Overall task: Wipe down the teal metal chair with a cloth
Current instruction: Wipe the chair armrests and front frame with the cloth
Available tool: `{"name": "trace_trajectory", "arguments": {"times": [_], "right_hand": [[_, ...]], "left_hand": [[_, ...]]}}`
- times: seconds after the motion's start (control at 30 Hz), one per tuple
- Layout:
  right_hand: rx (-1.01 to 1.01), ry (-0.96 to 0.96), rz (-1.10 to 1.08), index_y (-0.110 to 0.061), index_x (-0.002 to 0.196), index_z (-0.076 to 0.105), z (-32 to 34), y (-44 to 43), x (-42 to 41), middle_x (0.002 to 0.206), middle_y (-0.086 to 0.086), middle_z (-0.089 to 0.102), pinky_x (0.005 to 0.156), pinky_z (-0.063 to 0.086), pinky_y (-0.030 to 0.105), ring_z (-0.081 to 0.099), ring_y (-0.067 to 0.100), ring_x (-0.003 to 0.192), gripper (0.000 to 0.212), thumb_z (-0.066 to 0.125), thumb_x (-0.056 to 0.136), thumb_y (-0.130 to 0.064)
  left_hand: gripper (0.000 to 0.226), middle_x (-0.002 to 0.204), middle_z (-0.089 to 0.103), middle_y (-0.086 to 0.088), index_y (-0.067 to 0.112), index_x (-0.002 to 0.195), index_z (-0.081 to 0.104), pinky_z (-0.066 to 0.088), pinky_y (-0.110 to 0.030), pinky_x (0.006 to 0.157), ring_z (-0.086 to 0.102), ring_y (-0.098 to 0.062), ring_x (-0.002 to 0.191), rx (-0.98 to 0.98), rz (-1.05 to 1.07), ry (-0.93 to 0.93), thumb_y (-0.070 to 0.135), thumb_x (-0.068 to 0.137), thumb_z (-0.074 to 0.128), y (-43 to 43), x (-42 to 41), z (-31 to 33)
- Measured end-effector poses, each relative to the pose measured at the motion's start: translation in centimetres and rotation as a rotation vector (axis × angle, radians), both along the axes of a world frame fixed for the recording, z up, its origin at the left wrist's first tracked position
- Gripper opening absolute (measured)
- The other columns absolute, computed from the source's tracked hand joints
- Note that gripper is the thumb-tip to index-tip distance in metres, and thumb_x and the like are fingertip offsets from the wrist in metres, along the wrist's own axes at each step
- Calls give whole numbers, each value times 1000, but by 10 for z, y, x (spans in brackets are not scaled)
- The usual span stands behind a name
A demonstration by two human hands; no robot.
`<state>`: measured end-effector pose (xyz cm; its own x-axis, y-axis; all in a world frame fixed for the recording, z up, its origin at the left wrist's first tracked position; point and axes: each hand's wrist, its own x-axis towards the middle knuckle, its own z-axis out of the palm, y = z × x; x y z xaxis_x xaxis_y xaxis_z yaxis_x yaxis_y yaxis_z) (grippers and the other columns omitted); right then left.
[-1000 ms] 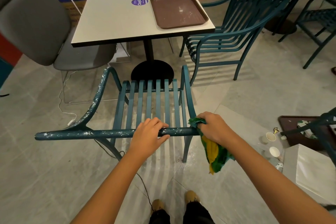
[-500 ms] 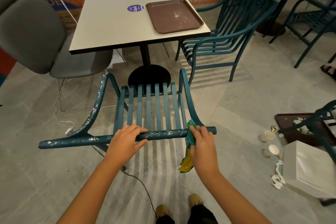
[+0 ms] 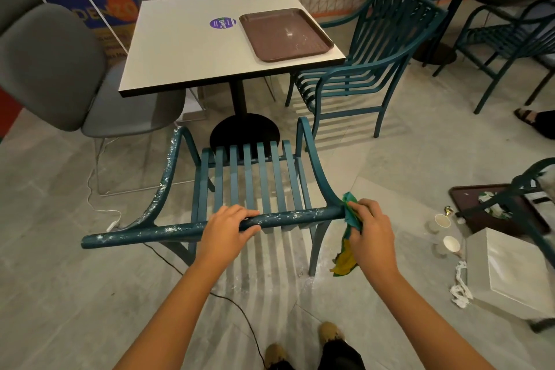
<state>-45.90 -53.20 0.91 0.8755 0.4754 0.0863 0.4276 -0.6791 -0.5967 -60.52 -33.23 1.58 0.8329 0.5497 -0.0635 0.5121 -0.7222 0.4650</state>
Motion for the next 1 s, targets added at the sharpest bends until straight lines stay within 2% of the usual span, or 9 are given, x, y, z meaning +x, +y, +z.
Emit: {"name": "trace_trajectory", "arguments": {"times": [0.2,0.37,0.47,0.6,0.7,1.0], "right_hand": [[-1,5,-12,-6,123,56,2,28,-23,121,9,55,87,43,32,47,28,96,48,54,78,12],[-86,18,60,-9,128,51,9,52,-41,126,4,50,91,44,30,42,24,107,46,53,84,4],[-145,58,136,-12,125,52,19,53,-32,124,2,50,86,46,31,41,22,109,40,48,88,0],[-154,77,74,-11,124,52,30,41,-4,123,4,52,85,45,32,44,23,108,34,45,92,-3],[-254,102,45,-10,126,50,30,38,5,126,7,51,87,46,35,44,27,111,34,44,92,-7],[-369,63,190,-4,121,50,31,66,-16,122,11,52,92,40,33,42,27,112,32,44,90,-8]], "left_hand": [[37,113,60,8,27,122,56,32,-24,91,47,-12,107,14,-6,-6,36,87,58,1,-1,-3],[37,113,59,9,28,123,55,33,-25,93,47,-12,106,20,-4,-1,38,87,56,2,0,-4],[37,113,59,10,29,123,54,33,-25,93,47,-11,106,22,-2,-8,38,88,56,2,0,-5],[36,115,58,10,29,124,54,31,-25,94,46,-11,109,24,1,-4,38,88,55,1,0,-5],[36,115,58,10,29,123,54,30,-24,94,46,-11,109,14,8,0,38,88,55,1,0,-5],[38,117,58,10,28,125,53,31,-25,95,46,-11,110,15,12,23,38,88,56,0,1,-5]]}}
